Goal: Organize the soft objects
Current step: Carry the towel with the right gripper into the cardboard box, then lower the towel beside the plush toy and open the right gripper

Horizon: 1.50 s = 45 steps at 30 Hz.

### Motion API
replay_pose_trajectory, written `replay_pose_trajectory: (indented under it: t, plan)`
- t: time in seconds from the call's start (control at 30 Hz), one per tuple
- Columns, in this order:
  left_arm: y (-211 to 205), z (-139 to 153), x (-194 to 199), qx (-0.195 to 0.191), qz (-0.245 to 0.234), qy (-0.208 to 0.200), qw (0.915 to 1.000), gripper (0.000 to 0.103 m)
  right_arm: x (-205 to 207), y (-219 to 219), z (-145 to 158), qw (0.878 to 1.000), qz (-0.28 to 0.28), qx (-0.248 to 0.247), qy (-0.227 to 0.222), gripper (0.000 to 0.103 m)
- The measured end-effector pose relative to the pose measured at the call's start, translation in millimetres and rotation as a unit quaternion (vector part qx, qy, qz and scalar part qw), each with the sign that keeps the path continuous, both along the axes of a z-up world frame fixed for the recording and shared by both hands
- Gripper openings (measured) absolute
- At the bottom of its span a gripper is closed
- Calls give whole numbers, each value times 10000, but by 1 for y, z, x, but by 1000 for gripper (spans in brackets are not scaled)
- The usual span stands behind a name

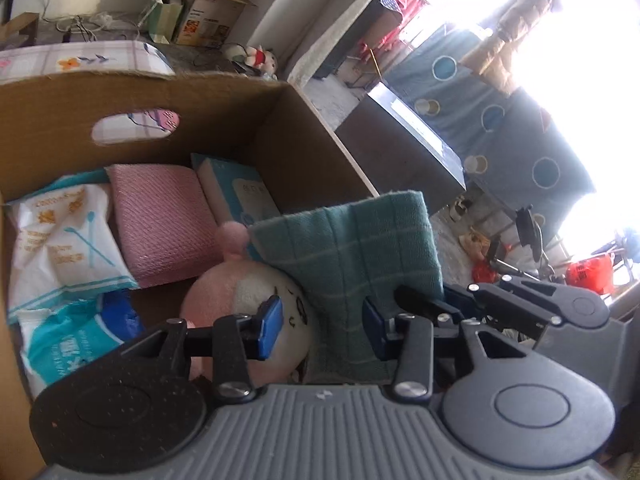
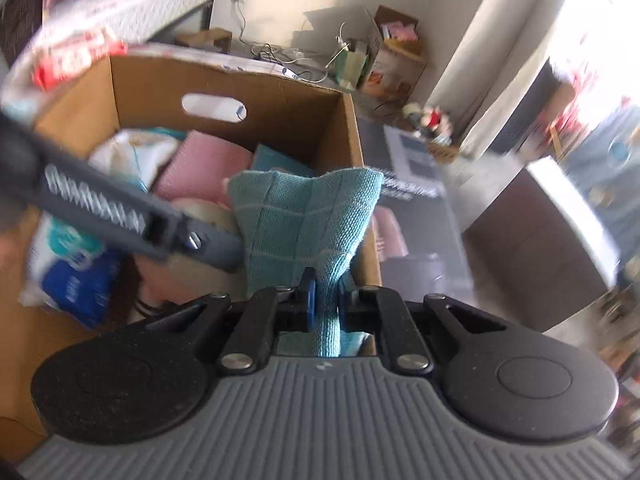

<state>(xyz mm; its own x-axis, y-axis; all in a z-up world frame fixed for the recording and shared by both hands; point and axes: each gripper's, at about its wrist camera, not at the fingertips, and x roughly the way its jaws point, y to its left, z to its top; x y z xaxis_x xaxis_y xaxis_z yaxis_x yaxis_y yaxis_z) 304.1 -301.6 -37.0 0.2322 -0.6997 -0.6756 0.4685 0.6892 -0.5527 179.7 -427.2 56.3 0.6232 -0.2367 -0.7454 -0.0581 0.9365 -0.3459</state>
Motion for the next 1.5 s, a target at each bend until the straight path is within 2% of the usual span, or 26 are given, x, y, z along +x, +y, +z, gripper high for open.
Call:
replay_pose_trajectory:
  t: [0.2,0.27,0.33,0.4,0.43,0.47,0.53,0.63,0.8,0.87,0.93,1.07,1.1,1.2,1.3,1.33,1.47,1.5]
  plan:
    - [39,31,-7,-25,315,-244,9992,48,5,31,-6,9928,230,-1151,-251,9]
    - [56,41,-11,-35,429,-353,9985,49,6,38,-8,9897,345,-1355,-317,10]
    - [69,51,-18,6,508,-431,9978,49,7,46,-14,9886,538,-1404,-110,11]
    - [78,59,-25,111,581,-492,9970,49,11,54,-21,9877,750,-1360,171,17]
    - [88,63,-29,151,615,-506,9967,50,12,56,-24,9873,843,-1327,245,25]
    - [95,65,-33,171,643,-523,9964,50,13,57,-25,9871,882,-1306,279,33]
    - [113,69,-43,122,713,-555,9958,52,10,57,-20,9882,824,-1278,203,38]
    - [140,75,-57,20,827,-547,9951,53,-1,49,6,9940,606,-899,-140,45]
    - [180,78,-77,-170,1105,-579,9920,54,-16,26,51,9973,41,306,-659,43]
    - [194,77,-85,-245,1225,-604,9903,55,-21,14,54,9937,-69,957,-584,35]
    - [205,76,-92,-317,1320,-607,9889,55,-16,10,48,9871,-155,1568,-298,29]
    - [222,71,-101,-363,1443,-556,9873,56,-1,12,23,9829,-482,1772,104,23]
    - [225,70,-103,-360,1452,-540,9873,56,5,9,20,9781,-542,2001,174,23]
    - [233,68,-106,-330,1516,-557,9863,56,17,-1,13,9534,-665,2927,309,25]
    - [238,67,-108,-357,1559,-559,9855,56,26,5,4,9508,-595,3015,390,40]
    - [239,66,-108,-365,1569,-549,9854,56,28,9,3,9521,-555,2978,417,51]
    - [242,66,-108,-344,1597,-526,9852,56,51,33,-15,9676,-267,2431,623,79]
    - [243,65,-109,-341,1602,-518,9851,56,53,40,-18,9722,-185,2246,642,82]
